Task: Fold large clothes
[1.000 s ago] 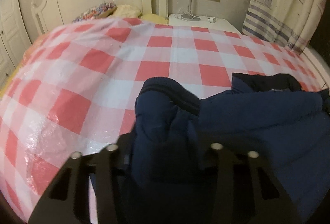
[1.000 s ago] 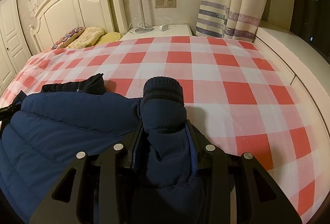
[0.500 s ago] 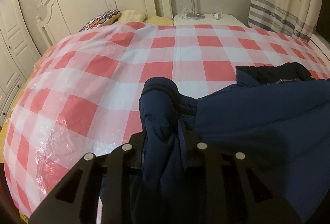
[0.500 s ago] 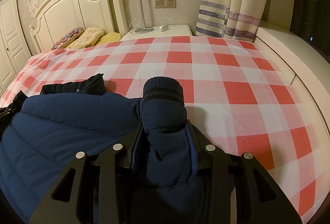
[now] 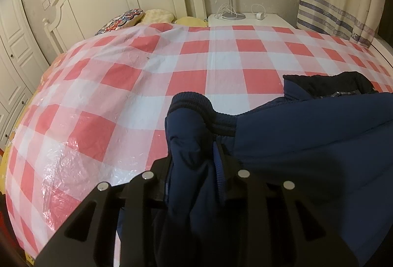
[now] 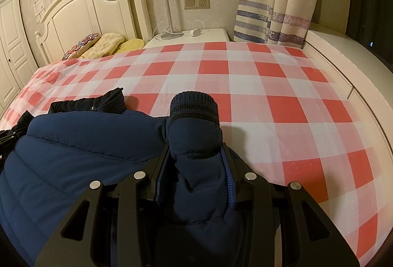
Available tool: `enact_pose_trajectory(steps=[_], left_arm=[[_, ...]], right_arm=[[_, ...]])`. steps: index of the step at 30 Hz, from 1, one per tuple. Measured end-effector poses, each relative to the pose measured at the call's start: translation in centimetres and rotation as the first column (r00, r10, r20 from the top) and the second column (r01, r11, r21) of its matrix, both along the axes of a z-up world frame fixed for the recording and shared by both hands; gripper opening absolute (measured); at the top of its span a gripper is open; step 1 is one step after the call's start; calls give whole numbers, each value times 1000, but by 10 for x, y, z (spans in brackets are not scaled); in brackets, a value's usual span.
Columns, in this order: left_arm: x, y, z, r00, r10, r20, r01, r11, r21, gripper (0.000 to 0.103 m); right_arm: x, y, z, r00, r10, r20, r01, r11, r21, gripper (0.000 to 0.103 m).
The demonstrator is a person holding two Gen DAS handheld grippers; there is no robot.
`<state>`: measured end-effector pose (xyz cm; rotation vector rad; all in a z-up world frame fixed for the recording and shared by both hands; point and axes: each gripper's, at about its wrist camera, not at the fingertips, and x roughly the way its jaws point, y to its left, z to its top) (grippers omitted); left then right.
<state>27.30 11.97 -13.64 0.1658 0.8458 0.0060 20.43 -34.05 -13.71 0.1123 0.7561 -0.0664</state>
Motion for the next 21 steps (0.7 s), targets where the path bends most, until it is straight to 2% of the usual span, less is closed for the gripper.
enact_pose_trajectory(steps=[21], left_arm=[[0, 1, -1, 1000, 1, -1, -1, 1000, -14, 30]], right_arm=[[0, -1, 0, 1000, 2, 1, -2, 1000, -2, 35]])
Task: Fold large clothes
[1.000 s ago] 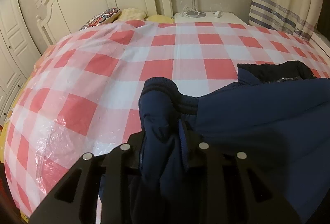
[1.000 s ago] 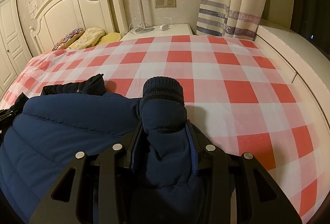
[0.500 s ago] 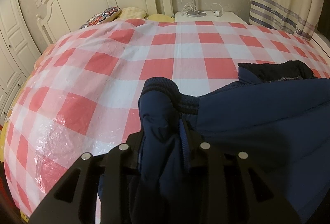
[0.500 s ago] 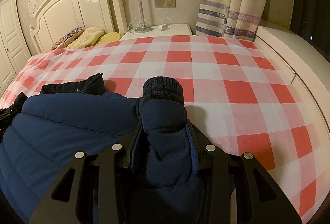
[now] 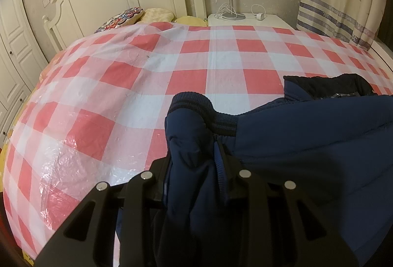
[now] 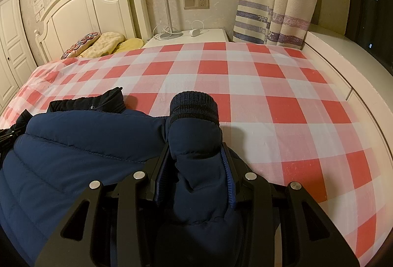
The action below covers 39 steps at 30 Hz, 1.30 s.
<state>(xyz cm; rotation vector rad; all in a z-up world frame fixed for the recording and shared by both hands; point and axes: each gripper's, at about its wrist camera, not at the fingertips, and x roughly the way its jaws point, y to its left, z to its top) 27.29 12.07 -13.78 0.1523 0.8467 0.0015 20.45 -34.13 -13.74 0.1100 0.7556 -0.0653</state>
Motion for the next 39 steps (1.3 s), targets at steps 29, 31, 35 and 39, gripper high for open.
enact_pose_trajectory(steps=[29, 31, 35, 39], left_arm=[[-26, 31, 72, 985, -39, 166, 82, 962, -259, 10], [-7, 36, 62, 995, -29, 96, 56, 954, -294, 12], [31, 33, 13, 1000, -12, 3, 12, 967, -254, 20], [35, 38, 8, 999, 26, -25, -32, 968, -247, 37]], right_arm=[[-13, 8, 79, 995, 16, 95, -18, 1000, 20, 26], [4, 8, 74, 999, 2, 53, -4, 1000, 28, 26], [47, 5, 14, 995, -30, -92, 33, 999, 34, 28], [54, -5, -1, 992, -46, -120, 55, 996, 71, 30]])
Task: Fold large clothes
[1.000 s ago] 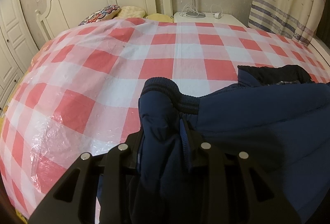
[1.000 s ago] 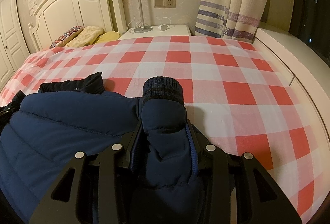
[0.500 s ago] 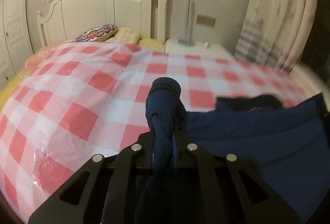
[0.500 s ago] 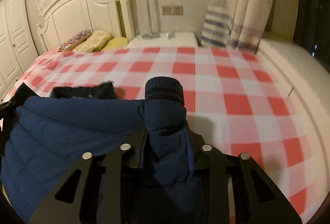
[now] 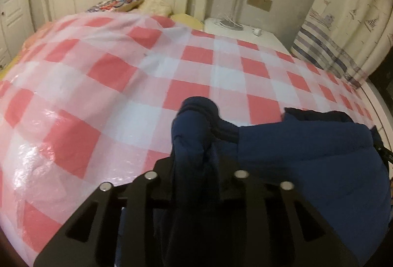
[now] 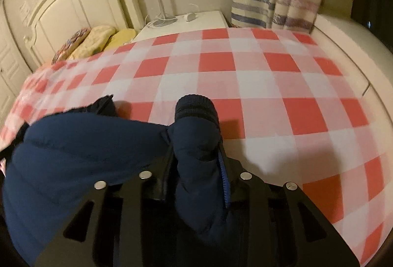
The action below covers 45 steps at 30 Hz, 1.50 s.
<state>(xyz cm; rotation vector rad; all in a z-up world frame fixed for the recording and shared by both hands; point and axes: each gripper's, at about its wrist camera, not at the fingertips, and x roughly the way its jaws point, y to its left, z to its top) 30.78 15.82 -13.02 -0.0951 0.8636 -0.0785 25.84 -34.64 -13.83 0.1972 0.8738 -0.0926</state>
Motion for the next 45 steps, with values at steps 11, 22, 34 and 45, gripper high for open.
enact_pose_trajectory(steps=[11, 22, 34, 45], left_arm=[[-68, -46, 82, 958, -85, 274, 30, 979, 199, 98], [2, -156, 17, 983, -185, 1, 174, 926, 336, 101], [13, -141, -12, 985, -171, -30, 174, 963, 206, 101], [20, -67, 16, 997, -75, 2, 71, 961, 266, 101]], right_arm=[[-56, 55, 89, 969, 97, 226, -87, 995, -53, 92], [16, 157, 30, 971, 226, -75, -238, 934, -268, 67], [24, 136, -2, 972, 225, -71, -232, 966, -114, 73], [17, 67, 29, 995, 83, -55, -87, 992, -93, 77]])
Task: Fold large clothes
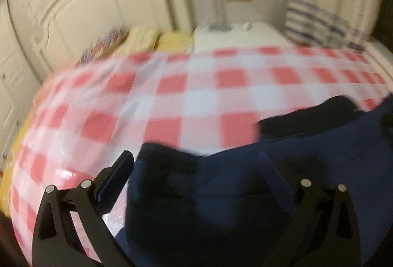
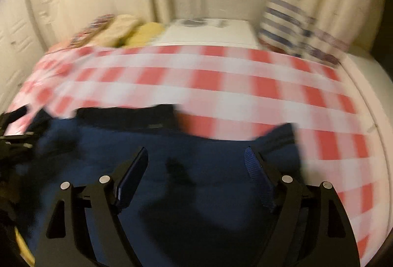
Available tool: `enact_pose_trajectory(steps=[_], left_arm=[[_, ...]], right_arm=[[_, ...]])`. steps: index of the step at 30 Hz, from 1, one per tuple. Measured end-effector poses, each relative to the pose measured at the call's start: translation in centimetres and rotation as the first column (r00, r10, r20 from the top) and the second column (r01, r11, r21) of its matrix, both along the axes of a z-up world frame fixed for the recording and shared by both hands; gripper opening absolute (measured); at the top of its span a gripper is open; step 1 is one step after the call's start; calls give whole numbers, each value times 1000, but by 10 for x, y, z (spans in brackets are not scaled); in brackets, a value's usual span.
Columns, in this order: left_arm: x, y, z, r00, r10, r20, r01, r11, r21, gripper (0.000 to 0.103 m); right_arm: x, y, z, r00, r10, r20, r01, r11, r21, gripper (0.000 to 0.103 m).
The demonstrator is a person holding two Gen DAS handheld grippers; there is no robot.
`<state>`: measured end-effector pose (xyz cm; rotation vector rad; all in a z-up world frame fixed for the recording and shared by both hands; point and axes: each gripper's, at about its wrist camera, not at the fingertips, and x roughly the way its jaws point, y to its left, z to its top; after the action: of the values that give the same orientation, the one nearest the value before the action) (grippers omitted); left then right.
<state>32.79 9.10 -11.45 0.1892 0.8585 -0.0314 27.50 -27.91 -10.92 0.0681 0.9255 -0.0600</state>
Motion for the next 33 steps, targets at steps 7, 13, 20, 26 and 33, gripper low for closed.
enact_pose_trajectory(steps=[7, 13, 20, 26, 33], left_arm=[[18, 34, -26, 993, 49, -107, -69, 978, -196, 101], [-5, 34, -4, 990, 140, 16, -136, 981, -136, 96], [-83, -41, 36, 978, -102, 181, 117, 991, -73, 100], [-66, -78, -22, 989, -149, 6, 149, 989, -15, 101], [-96, -56, -4, 993, -101, 58, 104, 993, -52, 100]], right_arm=[[6, -19, -31, 1000, 17, -1, -17, 995, 100, 86], [-4, -20, -19, 1000, -15, -3, 15, 992, 125, 86], [-51, 56, 16, 984, 170, 62, -172, 985, 29, 90], [-50, 91, -26, 976, 217, -30, -219, 971, -95, 92], [-74, 83, -5, 981, 195, 8, -195, 980, -51, 92]])
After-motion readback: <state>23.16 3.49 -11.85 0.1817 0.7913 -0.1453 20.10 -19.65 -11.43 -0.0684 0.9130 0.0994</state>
